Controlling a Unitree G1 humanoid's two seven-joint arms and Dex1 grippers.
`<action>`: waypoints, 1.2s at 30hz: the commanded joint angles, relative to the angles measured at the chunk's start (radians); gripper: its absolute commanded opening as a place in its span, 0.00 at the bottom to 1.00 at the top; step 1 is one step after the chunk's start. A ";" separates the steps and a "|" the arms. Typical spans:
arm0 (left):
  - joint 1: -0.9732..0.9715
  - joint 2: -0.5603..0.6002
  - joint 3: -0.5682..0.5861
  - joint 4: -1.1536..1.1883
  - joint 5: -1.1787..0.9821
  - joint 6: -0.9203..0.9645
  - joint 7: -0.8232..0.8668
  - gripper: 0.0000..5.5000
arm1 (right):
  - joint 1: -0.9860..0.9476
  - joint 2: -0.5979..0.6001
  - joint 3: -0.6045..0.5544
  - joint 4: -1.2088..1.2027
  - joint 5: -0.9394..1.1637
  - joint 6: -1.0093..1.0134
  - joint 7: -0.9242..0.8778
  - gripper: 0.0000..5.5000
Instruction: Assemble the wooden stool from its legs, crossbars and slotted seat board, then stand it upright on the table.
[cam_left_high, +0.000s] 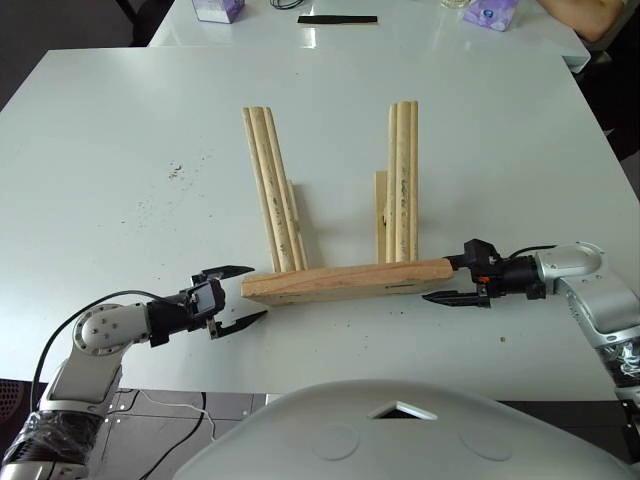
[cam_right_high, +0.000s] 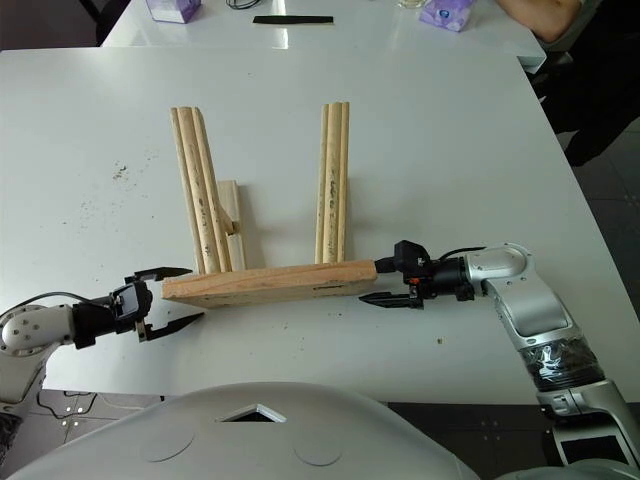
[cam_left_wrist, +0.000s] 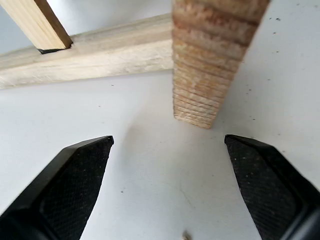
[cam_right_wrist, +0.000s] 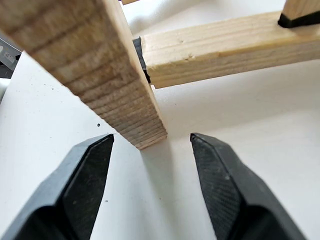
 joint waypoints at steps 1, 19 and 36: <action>0.022 0.039 -0.033 -0.013 -0.011 0.076 -0.052 0.75 | -0.020 0.013 0.015 0.004 -0.020 -0.013 -0.010 0.51; -0.153 0.001 -0.168 0.117 0.013 0.080 -0.111 0.44 | -0.030 0.096 0.105 0.131 -0.114 -0.133 -0.053 0.28; -0.123 -0.060 0.001 -0.177 -0.133 0.294 0.057 0.25 | 0.089 0.033 -0.095 -0.208 0.087 0.277 -0.154 0.27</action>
